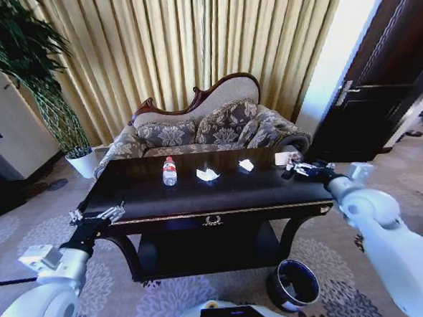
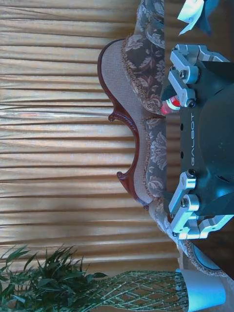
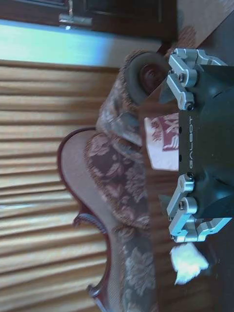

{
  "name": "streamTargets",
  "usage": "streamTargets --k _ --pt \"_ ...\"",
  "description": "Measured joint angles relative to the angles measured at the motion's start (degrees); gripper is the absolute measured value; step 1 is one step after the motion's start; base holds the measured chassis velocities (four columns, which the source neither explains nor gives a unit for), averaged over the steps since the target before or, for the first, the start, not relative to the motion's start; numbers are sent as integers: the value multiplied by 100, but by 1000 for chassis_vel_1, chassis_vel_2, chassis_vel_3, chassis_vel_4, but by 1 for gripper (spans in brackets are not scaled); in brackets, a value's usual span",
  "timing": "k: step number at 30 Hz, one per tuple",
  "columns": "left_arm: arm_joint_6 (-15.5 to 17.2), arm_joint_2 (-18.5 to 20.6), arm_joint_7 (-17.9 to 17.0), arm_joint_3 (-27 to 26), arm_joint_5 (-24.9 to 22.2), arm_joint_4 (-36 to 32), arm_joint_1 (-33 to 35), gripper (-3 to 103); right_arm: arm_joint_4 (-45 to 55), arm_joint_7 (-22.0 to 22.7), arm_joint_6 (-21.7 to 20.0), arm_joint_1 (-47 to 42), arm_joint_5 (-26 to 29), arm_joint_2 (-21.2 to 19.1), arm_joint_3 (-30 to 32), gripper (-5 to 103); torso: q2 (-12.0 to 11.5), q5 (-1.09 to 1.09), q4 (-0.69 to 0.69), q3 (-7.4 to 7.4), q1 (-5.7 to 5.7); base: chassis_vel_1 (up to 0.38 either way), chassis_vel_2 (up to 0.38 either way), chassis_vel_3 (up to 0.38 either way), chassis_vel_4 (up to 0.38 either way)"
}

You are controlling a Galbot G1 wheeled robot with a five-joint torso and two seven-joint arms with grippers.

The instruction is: Move to the front of the table and place the trash on the table into the trash bin.

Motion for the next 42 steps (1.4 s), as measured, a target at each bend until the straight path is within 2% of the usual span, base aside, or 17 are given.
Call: streamTargets --k 3,6,15,31,42 --pt "0 16 0 11 0 0 -14 100 -236 107 -16 269 -45 8 -194 100 0 -1 -1 0 0 0 0 0 0" --pt "-1 20 3 13 0 0 -25 100 -786 366 -67 995 -104 35 -708 100 0 -1 2 0 0 0 0 0 0" --pt "-13 16 17 -30 -7 0 -23 100 -1457 490 -137 1621 -334 34 -1445 100 0 -1 0 0 0 0 0 0 0" --pt "-30 25 37 -38 -19 0 -38 100 -2141 497 -90 2033 -532 136 -1857 100 0 0 1 -1 0 0 0 0 0" --pt "-40 20 42 -9 -22 0 -61 100 -2347 461 27 2135 -598 91 -1891 100 0 -1 0 -1 0 0 0 0 0"
